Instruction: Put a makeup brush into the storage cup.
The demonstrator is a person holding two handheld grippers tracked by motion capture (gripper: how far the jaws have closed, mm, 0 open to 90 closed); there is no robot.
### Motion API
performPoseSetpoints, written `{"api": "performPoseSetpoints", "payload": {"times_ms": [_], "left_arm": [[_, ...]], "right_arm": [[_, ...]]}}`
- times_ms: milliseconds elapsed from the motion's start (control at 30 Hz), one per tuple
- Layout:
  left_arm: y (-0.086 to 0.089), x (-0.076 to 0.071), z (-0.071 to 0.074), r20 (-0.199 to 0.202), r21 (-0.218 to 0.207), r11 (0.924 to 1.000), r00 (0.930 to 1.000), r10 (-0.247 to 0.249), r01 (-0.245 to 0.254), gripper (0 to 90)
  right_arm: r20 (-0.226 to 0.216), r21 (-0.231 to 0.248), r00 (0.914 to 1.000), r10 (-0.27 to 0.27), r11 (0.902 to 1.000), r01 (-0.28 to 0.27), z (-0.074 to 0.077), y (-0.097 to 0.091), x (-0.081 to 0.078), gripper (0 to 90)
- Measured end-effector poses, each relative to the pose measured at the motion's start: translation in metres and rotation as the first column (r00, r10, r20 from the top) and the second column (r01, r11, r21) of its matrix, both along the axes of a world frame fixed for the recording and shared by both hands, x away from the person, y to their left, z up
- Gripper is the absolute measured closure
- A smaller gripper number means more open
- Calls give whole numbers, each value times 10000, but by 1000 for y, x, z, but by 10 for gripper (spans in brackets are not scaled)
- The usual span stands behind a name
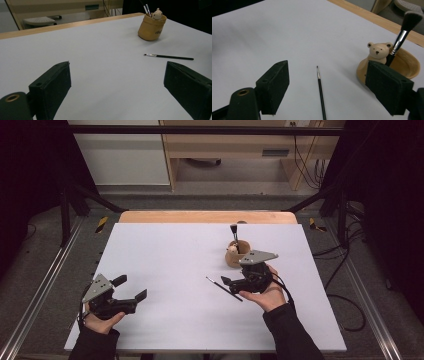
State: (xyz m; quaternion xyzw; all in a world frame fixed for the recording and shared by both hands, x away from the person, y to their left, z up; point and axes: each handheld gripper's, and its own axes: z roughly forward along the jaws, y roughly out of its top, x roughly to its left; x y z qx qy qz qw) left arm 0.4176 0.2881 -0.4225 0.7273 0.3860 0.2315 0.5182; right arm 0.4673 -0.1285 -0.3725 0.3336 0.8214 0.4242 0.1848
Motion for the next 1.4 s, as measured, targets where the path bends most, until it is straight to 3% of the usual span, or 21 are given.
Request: {"api": "performPoseSetpoints", "payload": {"times_ms": [300,567,933,1400], "left_arm": [[-1,0,0,4,-20,10000,10000,-41,41,67],[0,0,1,30,14,10000,10000,-65,65,67],[0,0,1,47,-7,10000,9999,-89,89,67],[-2,0,1,65,12,9999,9999,-134,134,67]], "right_arm": [[-268,-780,9993,274,9965,-295,-4,20,10,205],[-512,-1186,9983,269,9924,-329,-6,34,22,211],[-1010,-1954,9948,130,9802,-326,-21,43,40,220],[-1626,-2780,9865,175,9585,-628,-37,52,50,233]]}}
